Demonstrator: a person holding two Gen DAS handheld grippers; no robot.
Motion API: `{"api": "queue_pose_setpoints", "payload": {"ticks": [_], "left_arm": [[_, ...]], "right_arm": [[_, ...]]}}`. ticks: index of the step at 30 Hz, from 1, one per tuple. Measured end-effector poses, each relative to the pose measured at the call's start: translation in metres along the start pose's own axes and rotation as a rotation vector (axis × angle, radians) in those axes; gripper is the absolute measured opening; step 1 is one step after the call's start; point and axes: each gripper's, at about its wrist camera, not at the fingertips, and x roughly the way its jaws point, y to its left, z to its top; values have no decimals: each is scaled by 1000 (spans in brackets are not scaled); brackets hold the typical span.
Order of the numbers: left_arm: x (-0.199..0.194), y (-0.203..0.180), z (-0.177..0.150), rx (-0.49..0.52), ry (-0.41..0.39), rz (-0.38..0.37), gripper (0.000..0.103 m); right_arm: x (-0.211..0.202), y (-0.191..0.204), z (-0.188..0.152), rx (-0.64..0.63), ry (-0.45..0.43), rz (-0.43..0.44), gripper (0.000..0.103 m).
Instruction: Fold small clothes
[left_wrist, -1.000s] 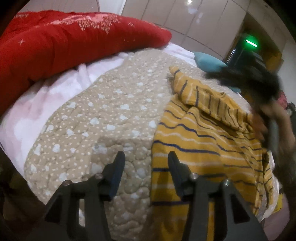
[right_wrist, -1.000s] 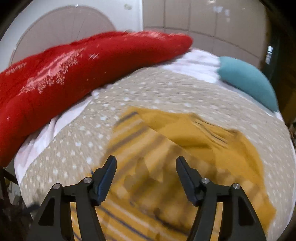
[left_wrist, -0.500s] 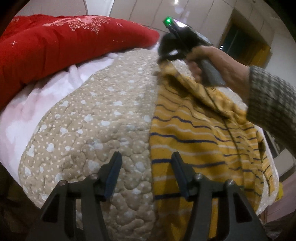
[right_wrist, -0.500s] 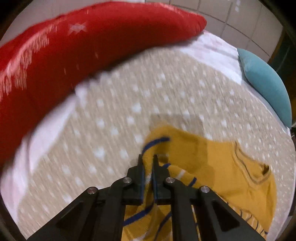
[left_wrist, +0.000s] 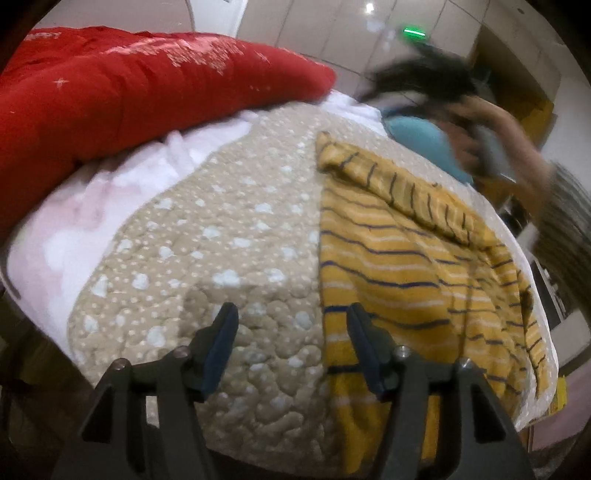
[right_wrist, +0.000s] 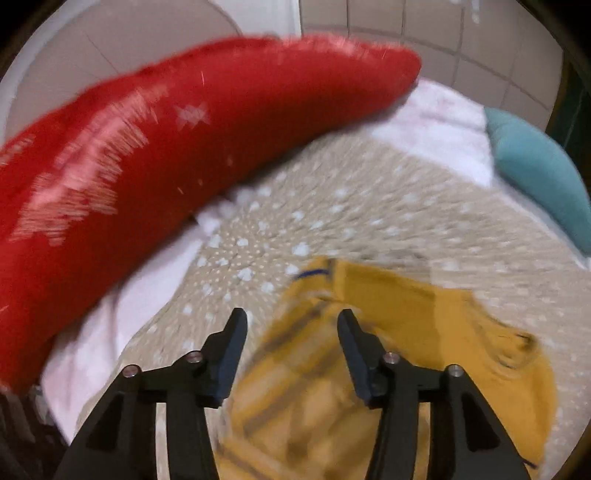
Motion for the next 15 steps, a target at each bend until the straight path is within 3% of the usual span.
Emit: {"api": "queue_pose_setpoints", "payload": {"ticks": [3, 8, 11, 15], "left_arm": [[-13, -2, -1, -20, -32, 9, 71], [-15, -12, -6, -27, -14, 29, 71], [-15, -20, -8, -30, 15, 35, 71], [-19, -37, -12, -8, 36, 38, 71]], "right_arm": [[-71, -50, -33, 36, -51, -14, 67], [-133, -151, -109, 160, -68, -190, 70], [-139, -197, -150, 272, -46, -201, 70], [-124, -236, -196, 426, -46, -128, 70]]}}
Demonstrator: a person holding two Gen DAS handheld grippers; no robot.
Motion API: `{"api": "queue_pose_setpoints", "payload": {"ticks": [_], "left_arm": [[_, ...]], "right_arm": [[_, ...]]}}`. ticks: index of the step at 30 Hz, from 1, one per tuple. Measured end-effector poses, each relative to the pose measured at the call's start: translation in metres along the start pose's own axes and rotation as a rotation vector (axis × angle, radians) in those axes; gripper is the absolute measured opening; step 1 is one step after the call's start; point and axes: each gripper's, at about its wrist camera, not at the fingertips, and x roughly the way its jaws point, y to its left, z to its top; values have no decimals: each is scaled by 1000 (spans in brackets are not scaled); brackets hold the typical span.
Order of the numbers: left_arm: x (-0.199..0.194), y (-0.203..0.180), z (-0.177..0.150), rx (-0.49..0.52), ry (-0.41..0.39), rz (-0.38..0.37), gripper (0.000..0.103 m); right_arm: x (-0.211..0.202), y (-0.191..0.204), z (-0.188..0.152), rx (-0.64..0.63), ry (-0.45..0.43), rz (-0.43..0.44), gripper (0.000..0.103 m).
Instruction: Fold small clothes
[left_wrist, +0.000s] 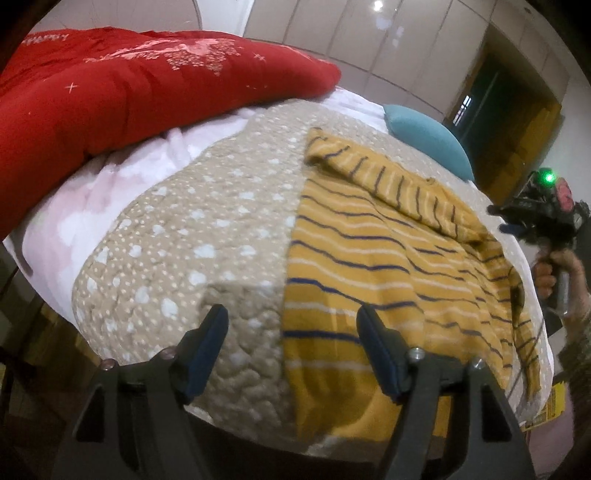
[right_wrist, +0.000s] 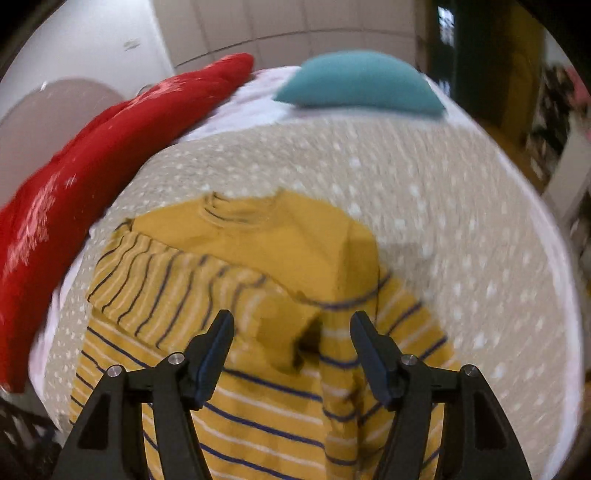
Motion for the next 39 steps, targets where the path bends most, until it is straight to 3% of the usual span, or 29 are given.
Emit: {"api": "queue_pose_setpoints", "payload": {"ticks": [3, 5, 6, 7, 11, 14, 15, 17, 18, 20, 22, 24, 27, 31, 32, 33, 34, 35, 36, 37, 38, 39], "left_arm": [[-5, -11, -3, 24, 4, 17, 71], [-6, -15, -3, 31, 9, 24, 71], [-6, -15, -3, 31, 11, 27, 71], [-7, -15, -3, 30, 11, 32, 71], [-8, -3, 3, 4, -7, 71, 72], [-3, 8, 8, -35, -2, 90, 72], [0, 11, 10, -48, 0, 85, 72], [3, 16, 12, -66, 5, 73, 72], [5, 19, 13, -75, 11, 64, 72], [10, 22, 14, -80, 25, 56, 73], [21, 23, 16, -74, 56, 47, 74], [33, 22, 15, -69, 87, 17, 74], [46, 10, 10, -27, 113, 25, 77], [47, -9, 3, 18, 112, -17, 77], [48, -14, 0, 27, 111, -24, 73], [49, -19, -2, 43, 116, -11, 57], [52, -23, -3, 64, 124, 20, 30], [53, -27, -2, 81, 128, 44, 22], [51, -27, 1, 72, 135, 27, 7], [48, -25, 5, 58, 144, 17, 7], [43, -22, 8, 49, 145, 17, 7], [36, -20, 11, 50, 136, 30, 7]], "right_arm": [[19, -12, -12, 51, 14, 36, 70], [38, -12, -15, 45, 10, -17, 69], [45, -9, -15, 33, 10, -36, 53], [50, -6, -16, 10, 16, -57, 22], [39, 10, -10, -83, -37, -122, 0], [30, -2, 0, -71, -84, -247, 1], [36, -8, 4, -71, -75, -306, 1], [42, -19, 4, -47, -39, -345, 1], [38, -26, 2, -10, -32, -309, 2], [17, -32, -8, 76, -44, -119, 3], [-13, -27, -30, 73, -62, 46, 18], [-37, -17, -59, 40, -80, 133, 62], [-59, -7, -112, -23, -82, 154, 67], [-64, 1, -187, -107, -35, 23, 67], [-63, -2, -202, -110, -13, 14, 67], [-60, -1, -216, -101, 15, 31, 67], [-57, 0, -225, -90, 32, 66, 67], [-54, 0, -228, -86, 31, 89, 67], [-53, 6, -233, -94, 14, 95, 54], [-50, 8, -231, -104, 8, 91, 23], [-48, 11, -228, -102, 15, 108, 11], [-46, 9, -224, -72, 28, 150, 12]]}}
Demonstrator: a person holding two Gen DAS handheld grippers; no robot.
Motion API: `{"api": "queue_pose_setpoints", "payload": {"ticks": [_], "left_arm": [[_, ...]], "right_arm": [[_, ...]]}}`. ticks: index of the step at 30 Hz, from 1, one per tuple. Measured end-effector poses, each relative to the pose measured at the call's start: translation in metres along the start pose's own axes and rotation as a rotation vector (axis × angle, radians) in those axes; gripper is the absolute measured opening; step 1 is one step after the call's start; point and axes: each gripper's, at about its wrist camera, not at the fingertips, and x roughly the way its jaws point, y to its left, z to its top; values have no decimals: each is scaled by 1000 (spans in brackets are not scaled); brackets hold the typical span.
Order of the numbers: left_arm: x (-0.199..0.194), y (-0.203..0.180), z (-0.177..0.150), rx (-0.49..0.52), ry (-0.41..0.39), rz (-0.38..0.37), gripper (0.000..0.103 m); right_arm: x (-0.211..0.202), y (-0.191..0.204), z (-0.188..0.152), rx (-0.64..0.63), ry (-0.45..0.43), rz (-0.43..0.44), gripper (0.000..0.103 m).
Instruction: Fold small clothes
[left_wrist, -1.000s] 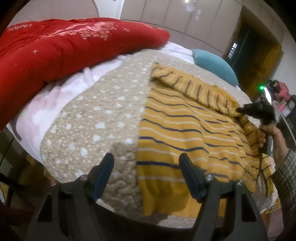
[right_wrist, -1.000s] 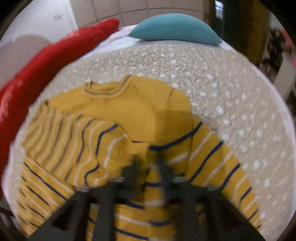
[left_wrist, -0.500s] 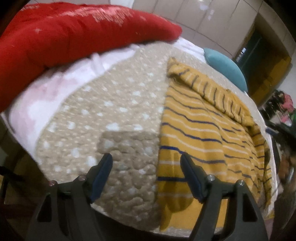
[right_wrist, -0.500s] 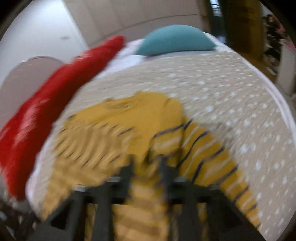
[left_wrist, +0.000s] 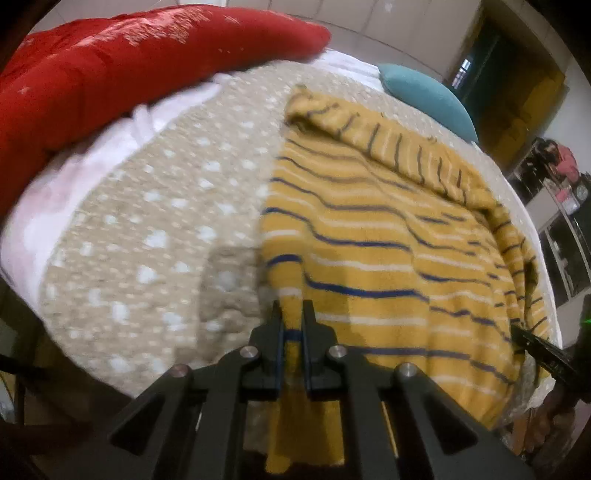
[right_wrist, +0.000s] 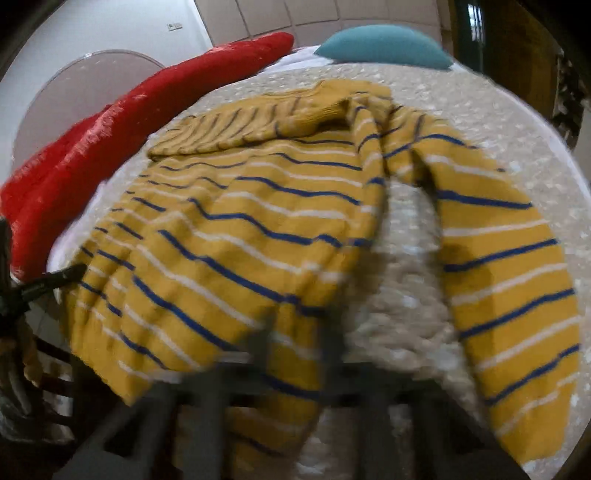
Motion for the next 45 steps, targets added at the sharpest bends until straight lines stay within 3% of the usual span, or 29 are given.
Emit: {"api": "queue_pose_setpoints", "payload": {"ticks": [2, 6, 8, 9, 10, 11, 12, 13, 15, 17, 19, 21, 23, 24, 25, 28, 30, 32, 36, 38, 40, 45], "left_arm": [[-16, 8, 1, 1, -24, 38, 7], [-21, 28, -2, -62, -10, 59, 7], [-27, 38, -3, -120, -17, 16, 12], [-31, 39, -3, -135, -29, 5, 21], [-35, 39, -3, -140, -46, 2, 35], [-39, 38, -2, -142, -69, 2, 42], [-43, 35, 0, -142, -92, -2, 49], [-45, 30, 2, -136, -112, -13, 51], [-44, 20, 7, -116, -122, -39, 53], [-38, 3, 9, -80, -111, -65, 55], [-30, -15, 8, -34, -83, -77, 55], [-25, -29, 7, -3, -63, -87, 55], [-21, -42, 5, 25, -47, -93, 56], [-20, -46, 5, 35, -40, -91, 57], [-18, -51, 4, 45, -33, -86, 57], [-16, -59, 7, 60, -22, -74, 57], [-17, -64, 9, 69, -27, -72, 57], [-18, -71, 11, 84, -35, -72, 57], [-15, -80, 11, 98, -31, -82, 58], [-13, -82, 11, 100, -24, -88, 58], [-11, -81, 11, 98, -22, -92, 58], [-8, -71, 14, 72, -24, -99, 59]], "right_arm": [[-11, -5, -1, 55, -22, 66, 12], [-14, -27, -18, 106, 4, 39, 13], [-29, -40, -24, 157, -13, 119, 14], [-42, -46, -27, 170, -49, 125, 16], [-60, -53, -29, 178, -99, 102, 30], [-79, -63, -32, 187, -148, 54, 41], [-95, -73, -35, 203, -191, -9, 60], [-109, -86, -40, 225, -226, -89, 67], [-120, -106, -45, 267, -246, -231, 67], [-116, -126, -50, 310, -207, -346, 67], [-101, -136, -55, 332, -159, -375, 67], [-82, -136, -56, 344, -124, -348, 69], [-78, -130, -58, 326, -157, -361, 51], [-78, -129, -58, 328, -165, -318, 23], [-81, -132, -58, 347, -176, -268, 11], [-89, -145, -53, 375, -194, -207, 9], [-111, -168, -40, 377, -234, -276, 9], [-139, -211, -17, 416, -290, -400, 9], [-173, -288, 2, 572, -328, -528, 8], [-176, -316, 10, 643, -322, -528, 8], [-168, -324, 18, 686, -303, -499, 8], [-148, -289, 58, 588, -294, -495, 8]]}}
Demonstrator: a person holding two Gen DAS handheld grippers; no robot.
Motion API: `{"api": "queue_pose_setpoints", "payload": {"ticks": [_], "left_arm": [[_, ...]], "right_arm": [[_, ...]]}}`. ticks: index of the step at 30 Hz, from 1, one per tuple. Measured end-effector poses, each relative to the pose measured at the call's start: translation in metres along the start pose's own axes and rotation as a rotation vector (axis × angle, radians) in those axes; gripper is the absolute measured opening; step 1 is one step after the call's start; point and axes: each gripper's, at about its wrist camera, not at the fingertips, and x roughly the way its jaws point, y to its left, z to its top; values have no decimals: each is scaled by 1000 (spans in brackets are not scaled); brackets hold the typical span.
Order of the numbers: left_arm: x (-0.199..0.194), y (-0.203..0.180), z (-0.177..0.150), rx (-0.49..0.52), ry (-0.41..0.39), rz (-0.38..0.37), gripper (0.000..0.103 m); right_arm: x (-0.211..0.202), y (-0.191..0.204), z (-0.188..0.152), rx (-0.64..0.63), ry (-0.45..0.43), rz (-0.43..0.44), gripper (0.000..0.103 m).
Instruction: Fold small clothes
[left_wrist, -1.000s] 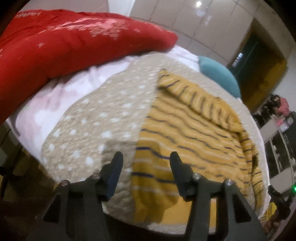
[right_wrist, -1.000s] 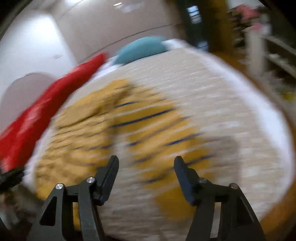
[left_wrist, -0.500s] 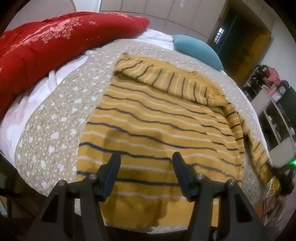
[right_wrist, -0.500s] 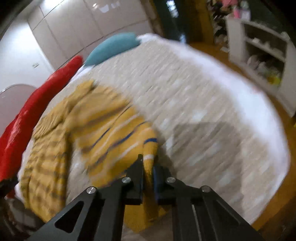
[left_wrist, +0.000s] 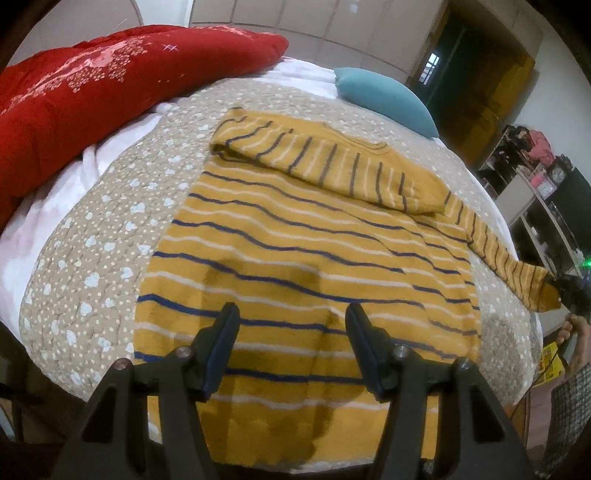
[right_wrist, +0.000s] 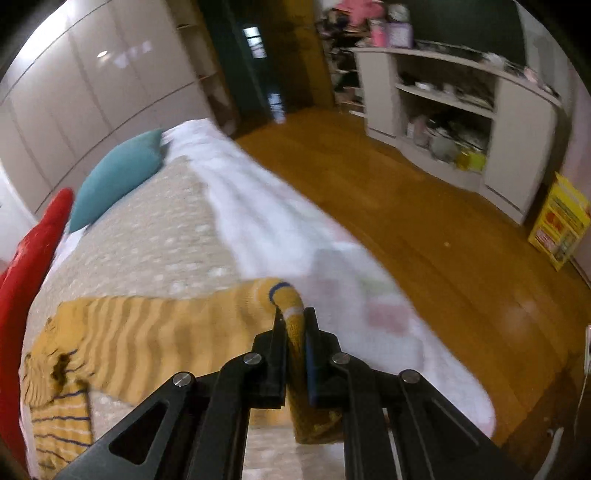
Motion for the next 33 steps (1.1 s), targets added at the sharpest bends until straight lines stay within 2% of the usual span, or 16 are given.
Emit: {"api": "queue_pose_setpoints", "payload": {"ticks": [3, 6, 12, 15, 19, 23, 27, 33], "left_arm": [[-2, 8, -1, -10, -15, -10, 59], [-7, 11, -5, 9, -38, -18, 62], [-18, 21, -11, 58, -89, -18, 64], [-23, 33, -13, 52, -106, -28, 64], [-29, 50, -17, 27, -129, -43, 65], [-29, 69, -23, -8, -135, -48, 66], [-25, 87, -29, -55, -123, -53, 66], [-27, 98, -34, -84, -131, -58, 66]], "right_arm": [[-8, 51, 3, -62, 9, 76, 8], [-15, 120, 3, -159, 30, 175, 8], [-17, 296, -17, -345, 148, 445, 8], [-11, 381, -37, -420, 210, 547, 8], [14, 476, -73, -508, 280, 574, 8], [46, 540, -106, -575, 328, 553, 8], [75, 581, -147, -678, 368, 513, 9], [98, 606, -176, -730, 402, 482, 10]]}}
